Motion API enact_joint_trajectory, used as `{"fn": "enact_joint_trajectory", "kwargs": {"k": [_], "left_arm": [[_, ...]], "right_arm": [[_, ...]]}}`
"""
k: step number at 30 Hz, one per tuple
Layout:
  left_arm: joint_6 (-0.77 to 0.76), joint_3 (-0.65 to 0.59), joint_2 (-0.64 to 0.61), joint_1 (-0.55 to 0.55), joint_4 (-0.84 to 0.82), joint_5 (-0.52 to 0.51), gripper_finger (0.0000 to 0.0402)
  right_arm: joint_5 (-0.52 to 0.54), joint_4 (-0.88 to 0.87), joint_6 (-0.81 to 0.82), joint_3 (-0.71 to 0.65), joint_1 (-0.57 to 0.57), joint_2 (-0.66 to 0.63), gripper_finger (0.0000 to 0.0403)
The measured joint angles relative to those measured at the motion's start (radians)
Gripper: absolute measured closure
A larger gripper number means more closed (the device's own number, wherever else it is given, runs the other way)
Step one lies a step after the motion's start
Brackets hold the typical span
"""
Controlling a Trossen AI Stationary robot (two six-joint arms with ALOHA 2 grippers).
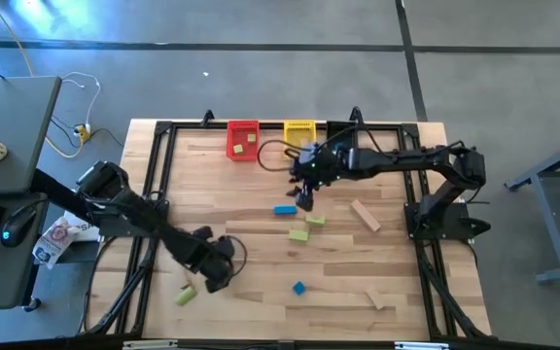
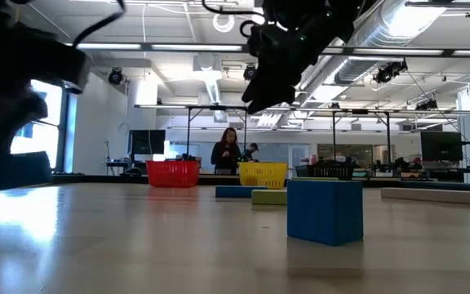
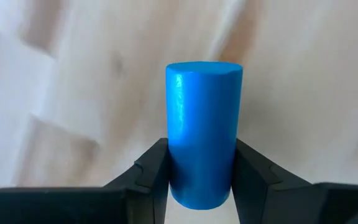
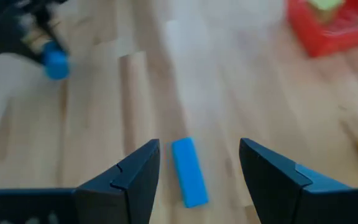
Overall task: Sort & place blocks by color
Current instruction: Put the blue block into the black bin
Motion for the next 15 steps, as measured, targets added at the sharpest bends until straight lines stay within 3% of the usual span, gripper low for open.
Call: {"fn": "enact_joint_trajectory", "kwargs": {"k": [15], "left_arm": [[0.323, 0.001, -0.010, 0.193, 0.274, -0.022, 0.0293]], "right_arm": [[-0.029, 0.061, -0.117, 0.000, 0.177, 0.000, 0.0196]]}}
